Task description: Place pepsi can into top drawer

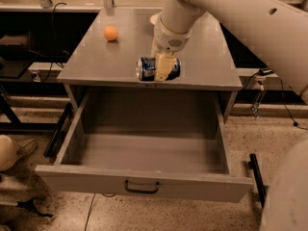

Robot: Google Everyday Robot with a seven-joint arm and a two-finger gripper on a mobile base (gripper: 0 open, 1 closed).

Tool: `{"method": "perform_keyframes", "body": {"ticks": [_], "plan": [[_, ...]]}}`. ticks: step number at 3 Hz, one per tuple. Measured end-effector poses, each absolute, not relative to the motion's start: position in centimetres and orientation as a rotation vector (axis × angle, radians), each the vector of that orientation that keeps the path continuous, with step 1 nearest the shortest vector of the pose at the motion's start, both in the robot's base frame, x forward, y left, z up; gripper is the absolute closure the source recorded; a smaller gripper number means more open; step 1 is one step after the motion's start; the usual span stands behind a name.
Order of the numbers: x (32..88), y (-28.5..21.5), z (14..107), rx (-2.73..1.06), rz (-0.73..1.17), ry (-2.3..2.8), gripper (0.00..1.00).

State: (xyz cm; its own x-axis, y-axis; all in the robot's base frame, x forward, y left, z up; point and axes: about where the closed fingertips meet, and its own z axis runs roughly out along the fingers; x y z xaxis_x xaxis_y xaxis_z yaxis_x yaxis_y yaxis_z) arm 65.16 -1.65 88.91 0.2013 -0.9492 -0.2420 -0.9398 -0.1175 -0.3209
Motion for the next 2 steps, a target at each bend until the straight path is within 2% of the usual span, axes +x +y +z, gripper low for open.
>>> {"method": "perform_keyframes", "body": {"ticks": [2], "plan": [[57.8,1.0,82.0,-2.07,0.198,1.932,1.0]]}}
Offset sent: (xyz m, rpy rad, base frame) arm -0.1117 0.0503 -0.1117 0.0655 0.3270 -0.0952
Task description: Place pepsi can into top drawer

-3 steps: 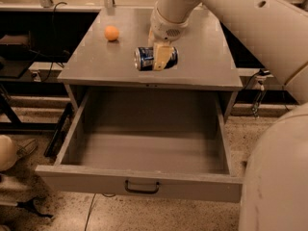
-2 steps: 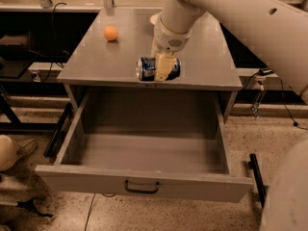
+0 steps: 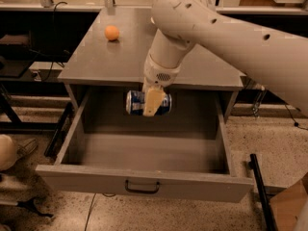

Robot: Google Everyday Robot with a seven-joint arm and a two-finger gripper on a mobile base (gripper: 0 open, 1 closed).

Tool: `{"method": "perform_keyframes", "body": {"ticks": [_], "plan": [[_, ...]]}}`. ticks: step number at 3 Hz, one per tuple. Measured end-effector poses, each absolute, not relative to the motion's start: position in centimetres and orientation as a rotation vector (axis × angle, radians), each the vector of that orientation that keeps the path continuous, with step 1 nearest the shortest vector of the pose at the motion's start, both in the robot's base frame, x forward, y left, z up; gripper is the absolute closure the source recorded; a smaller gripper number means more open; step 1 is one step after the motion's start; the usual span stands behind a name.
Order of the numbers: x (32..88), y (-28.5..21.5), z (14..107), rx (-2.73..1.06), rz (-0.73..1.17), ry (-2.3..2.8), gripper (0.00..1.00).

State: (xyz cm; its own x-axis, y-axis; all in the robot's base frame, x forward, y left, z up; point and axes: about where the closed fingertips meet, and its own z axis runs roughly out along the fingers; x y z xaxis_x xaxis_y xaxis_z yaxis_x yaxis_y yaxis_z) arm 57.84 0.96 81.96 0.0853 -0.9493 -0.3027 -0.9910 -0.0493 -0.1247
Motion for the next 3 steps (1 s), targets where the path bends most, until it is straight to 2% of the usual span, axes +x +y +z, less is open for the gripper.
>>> {"method": "perform_keyframes", "body": {"ticks": [1,2,3], "plan": [[55.5,5.2,76.5,-2.077,0.367,1.962,1.0],[55.7,8.1,73.6,-2.044,0.418,1.945,1.0],[56.9,10.0,71.4,-1.985,0.35,1.952,1.0]]}}
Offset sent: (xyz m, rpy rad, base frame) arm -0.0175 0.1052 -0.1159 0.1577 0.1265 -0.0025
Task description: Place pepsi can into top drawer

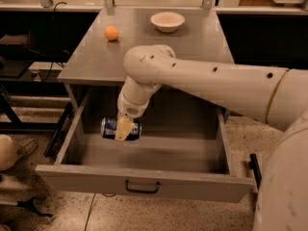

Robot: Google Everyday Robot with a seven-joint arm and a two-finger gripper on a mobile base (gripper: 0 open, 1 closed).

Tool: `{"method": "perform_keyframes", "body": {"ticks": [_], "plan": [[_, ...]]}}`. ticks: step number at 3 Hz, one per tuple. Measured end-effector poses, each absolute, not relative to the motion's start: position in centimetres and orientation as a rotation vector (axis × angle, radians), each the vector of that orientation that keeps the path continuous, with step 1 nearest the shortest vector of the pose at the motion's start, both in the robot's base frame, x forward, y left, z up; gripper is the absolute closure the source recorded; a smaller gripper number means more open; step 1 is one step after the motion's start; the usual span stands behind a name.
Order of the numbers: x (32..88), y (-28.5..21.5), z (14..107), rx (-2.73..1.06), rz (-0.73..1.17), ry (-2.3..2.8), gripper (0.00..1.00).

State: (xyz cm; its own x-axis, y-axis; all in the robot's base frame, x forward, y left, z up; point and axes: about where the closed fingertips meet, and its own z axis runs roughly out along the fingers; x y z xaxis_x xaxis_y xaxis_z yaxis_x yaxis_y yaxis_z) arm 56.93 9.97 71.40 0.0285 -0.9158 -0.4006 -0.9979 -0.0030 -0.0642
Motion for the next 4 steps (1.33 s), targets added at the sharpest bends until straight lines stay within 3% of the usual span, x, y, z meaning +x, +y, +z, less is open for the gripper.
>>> {"method": "perform_keyframes", "body": {"ticks": [3,4], "plan": [[58.8,11.2,66.4,-1.838,0.232,2.023,1.0],[58.7,10.8,65.6,-1.802,0.223,2.051,0.84]]}}
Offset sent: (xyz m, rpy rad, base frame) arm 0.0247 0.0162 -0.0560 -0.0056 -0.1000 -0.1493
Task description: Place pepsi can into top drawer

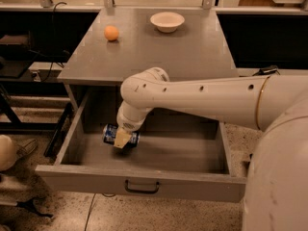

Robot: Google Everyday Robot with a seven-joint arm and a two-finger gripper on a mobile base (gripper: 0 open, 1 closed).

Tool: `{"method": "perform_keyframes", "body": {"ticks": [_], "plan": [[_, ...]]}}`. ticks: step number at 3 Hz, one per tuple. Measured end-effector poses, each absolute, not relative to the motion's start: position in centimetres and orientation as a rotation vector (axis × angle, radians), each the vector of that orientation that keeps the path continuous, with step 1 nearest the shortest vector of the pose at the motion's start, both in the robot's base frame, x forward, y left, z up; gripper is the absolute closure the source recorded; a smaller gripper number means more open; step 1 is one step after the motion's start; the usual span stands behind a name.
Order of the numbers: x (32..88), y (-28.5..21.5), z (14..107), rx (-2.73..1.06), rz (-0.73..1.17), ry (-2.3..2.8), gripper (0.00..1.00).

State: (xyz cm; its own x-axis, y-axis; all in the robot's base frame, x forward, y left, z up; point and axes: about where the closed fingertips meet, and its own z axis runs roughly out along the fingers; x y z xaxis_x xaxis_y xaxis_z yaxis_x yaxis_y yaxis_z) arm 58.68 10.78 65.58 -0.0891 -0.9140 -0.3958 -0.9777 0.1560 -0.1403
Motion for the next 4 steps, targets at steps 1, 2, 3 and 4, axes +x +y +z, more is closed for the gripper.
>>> {"method": "perform_keyframes", "body": {"ticks": [1,2,3,4], "plan": [[58.5,9.9,65.5,-1.764,0.216,2.068,0.61],[58.3,9.1,65.7,-1.727,0.212,2.076,0.37],[58.4,8.2,66.3,-1.705,0.196,2.08,0.14],[58.4,7.4,66.9,-1.69,0.182,2.081,0.0]]}}
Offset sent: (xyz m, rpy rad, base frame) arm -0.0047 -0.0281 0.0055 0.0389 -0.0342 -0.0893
